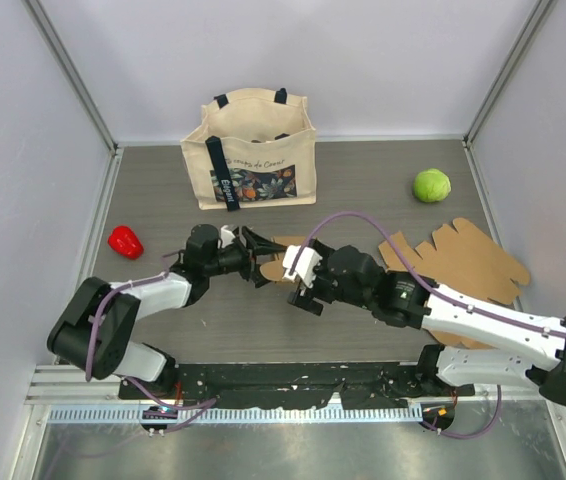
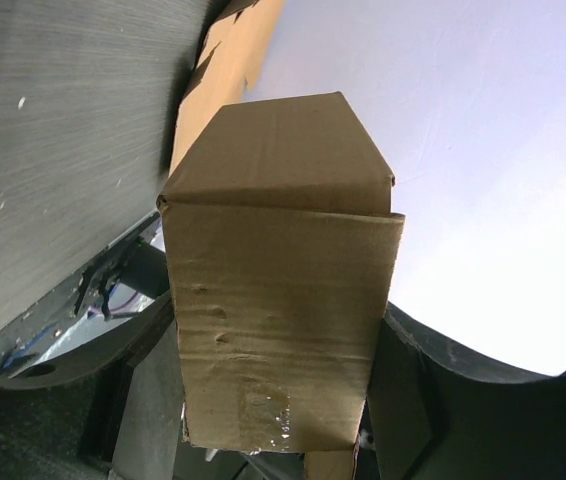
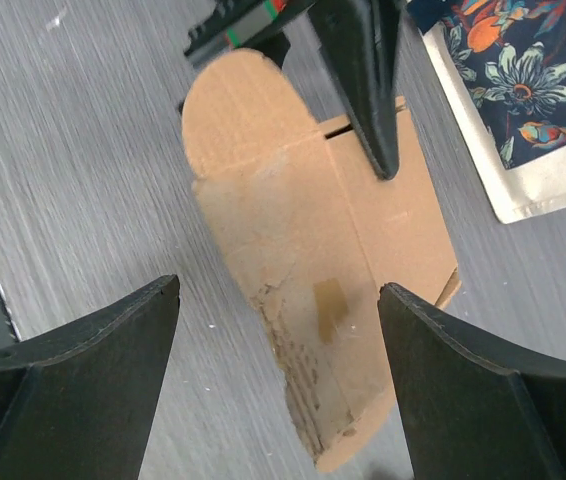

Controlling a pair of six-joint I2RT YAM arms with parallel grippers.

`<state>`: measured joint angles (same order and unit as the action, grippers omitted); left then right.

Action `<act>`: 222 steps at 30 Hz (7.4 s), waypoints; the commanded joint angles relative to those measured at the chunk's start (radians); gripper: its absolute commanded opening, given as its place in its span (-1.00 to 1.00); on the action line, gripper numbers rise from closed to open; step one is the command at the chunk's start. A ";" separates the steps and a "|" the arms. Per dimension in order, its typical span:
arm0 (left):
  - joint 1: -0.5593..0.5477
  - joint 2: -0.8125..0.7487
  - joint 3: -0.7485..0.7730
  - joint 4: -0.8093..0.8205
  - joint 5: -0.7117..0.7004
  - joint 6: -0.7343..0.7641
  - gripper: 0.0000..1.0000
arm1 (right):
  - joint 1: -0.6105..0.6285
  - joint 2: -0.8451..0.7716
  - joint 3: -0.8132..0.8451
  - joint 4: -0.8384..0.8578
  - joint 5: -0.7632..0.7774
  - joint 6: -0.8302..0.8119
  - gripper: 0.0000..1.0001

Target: Fold the paper box

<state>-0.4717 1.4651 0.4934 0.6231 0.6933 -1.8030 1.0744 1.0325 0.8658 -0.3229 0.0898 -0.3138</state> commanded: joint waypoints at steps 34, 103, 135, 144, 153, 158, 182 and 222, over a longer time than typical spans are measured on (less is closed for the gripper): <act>0.050 -0.371 -0.093 -0.426 -0.055 0.264 0.57 | 0.179 0.156 -0.030 0.135 0.390 -0.205 0.23; -0.361 -0.379 0.161 -0.487 -0.592 1.530 -0.96 | -0.148 0.333 0.059 -0.116 -0.094 0.050 0.43; -0.363 -0.305 0.142 -0.497 -0.629 1.555 -0.27 | -0.148 0.327 0.052 -0.104 -0.107 0.044 0.41; -0.361 -0.279 0.206 -0.556 -0.661 1.558 -0.87 | -0.148 0.347 0.050 -0.097 -0.094 0.035 0.39; -0.361 -0.279 0.327 -0.770 -0.612 1.529 -1.00 | -0.148 0.357 0.050 -0.094 -0.059 0.032 0.38; -0.360 -0.218 0.434 -0.899 -0.562 1.466 -1.00 | -0.148 0.359 0.045 -0.097 -0.062 0.030 0.39; -0.327 -0.161 0.448 -0.987 -0.554 1.399 -1.00 | -0.148 0.357 0.033 -0.053 -0.056 0.053 0.39; -0.329 -0.201 0.458 -1.059 -0.584 1.332 -1.00 | -0.136 0.035 -0.004 -0.292 0.226 0.722 0.39</act>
<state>-0.7990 1.3075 0.9436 -0.4278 0.1020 -0.4484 0.9287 1.0588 0.7933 -0.5682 0.2584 0.3508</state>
